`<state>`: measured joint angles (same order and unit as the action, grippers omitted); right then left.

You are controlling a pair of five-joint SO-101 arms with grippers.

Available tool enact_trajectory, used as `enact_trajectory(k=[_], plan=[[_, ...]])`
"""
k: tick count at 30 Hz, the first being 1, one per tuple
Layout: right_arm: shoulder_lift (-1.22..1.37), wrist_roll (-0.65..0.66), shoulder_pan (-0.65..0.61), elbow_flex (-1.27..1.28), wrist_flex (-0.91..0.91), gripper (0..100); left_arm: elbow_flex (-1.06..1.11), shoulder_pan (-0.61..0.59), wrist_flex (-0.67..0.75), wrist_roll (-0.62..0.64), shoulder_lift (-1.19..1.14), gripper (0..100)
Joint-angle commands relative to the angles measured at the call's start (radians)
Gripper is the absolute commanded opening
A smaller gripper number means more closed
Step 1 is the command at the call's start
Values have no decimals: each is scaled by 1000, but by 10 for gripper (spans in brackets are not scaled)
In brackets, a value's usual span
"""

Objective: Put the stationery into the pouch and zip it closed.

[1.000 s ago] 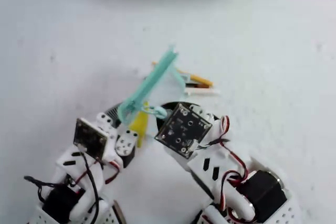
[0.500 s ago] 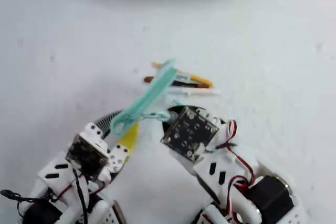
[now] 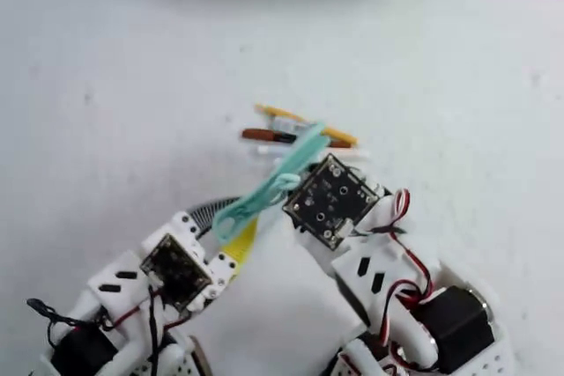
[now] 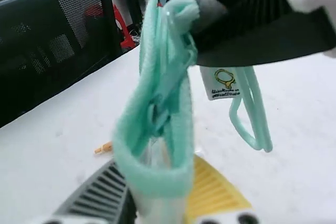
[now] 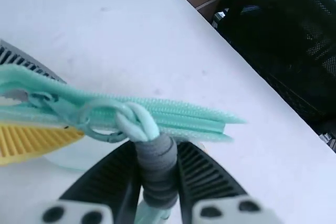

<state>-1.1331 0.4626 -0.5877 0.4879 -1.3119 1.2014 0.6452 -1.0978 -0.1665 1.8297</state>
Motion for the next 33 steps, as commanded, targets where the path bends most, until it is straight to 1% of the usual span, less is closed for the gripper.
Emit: enact_trajectory(k=[1,2,3,6,7,8,10,14,19,21,24,26,28,29,33], plan=[[114,-11,8,-106,35,17,-2,10,35,-5,-5,76],[148,-11,8,-132,25,17,-2,-5,35,9,-5,112],[180,-11,7,-161,16,17,-2,-24,37,52,-5,150],[254,-11,7,-241,-15,17,-3,-101,60,299,-5,233],[274,-11,7,-261,-30,17,-5,-134,64,356,-5,247],[292,-11,7,-275,-44,17,-14,-163,63,370,-5,254],[318,-11,7,-285,-68,17,-31,-188,55,347,-5,253],[326,-12,7,-285,-93,17,-32,-185,34,262,-5,252],[288,-12,7,-285,-127,17,-32,-139,20,262,-5,247],[251,-12,7,-288,-128,17,-32,-107,20,259,-5,204],[196,-12,7,-292,-113,17,-2,-31,37,255,-5,89],[180,-12,7,-292,-94,17,43,19,89,204,-5,20],[186,-11,7,-292,-84,17,78,45,123,144,-5,31],[193,-9,8,-292,-84,17,89,51,130,133,-5,28],[225,-3,39,-292,-84,17,91,48,132,135,-5,22]])
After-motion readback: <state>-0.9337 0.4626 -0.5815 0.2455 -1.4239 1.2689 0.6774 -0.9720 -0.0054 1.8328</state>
